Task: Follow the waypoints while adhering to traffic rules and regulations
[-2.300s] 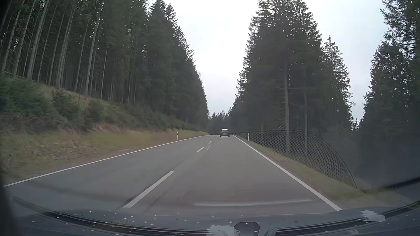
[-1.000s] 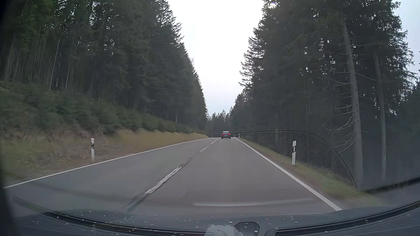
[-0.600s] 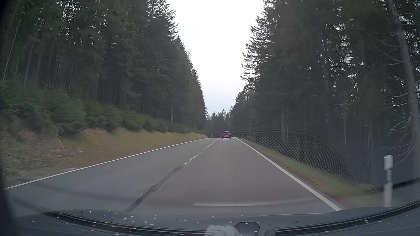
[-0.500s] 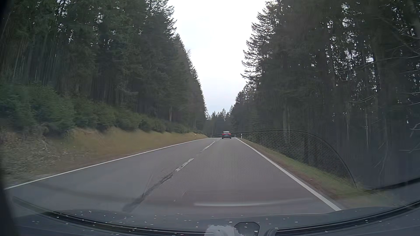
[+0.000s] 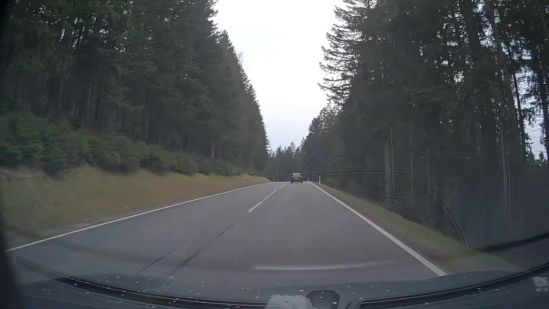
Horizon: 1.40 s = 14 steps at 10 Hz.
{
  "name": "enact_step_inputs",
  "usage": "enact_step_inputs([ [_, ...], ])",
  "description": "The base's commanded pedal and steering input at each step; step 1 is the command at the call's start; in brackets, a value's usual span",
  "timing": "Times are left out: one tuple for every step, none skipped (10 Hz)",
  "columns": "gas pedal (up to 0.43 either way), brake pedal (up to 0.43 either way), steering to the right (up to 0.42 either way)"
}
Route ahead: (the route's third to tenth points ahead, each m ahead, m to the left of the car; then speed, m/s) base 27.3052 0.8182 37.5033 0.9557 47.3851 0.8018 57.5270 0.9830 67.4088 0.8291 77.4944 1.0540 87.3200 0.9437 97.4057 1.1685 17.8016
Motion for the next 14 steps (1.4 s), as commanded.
enact_step_inputs([
  [0.37,0.0,0.001],
  [0.35,0.0,0.002],
  [0.339,0.0,0.002],
  [0.331,0.0,0.002],
  [0.319,0.0,0.001],
  [0.299,0.0,0.001],
  [0.287,0.0,0.001],
  [0.287,0.0,0.001],
  [0.287,0.0,0.001],
  [0.287,0.0,0.001],
  [0.287,0.0,0.001],
  [0.287,0.0,0.0],
  [0.287,0.0,0.0],
  [0.287,0.0,0.0],
])
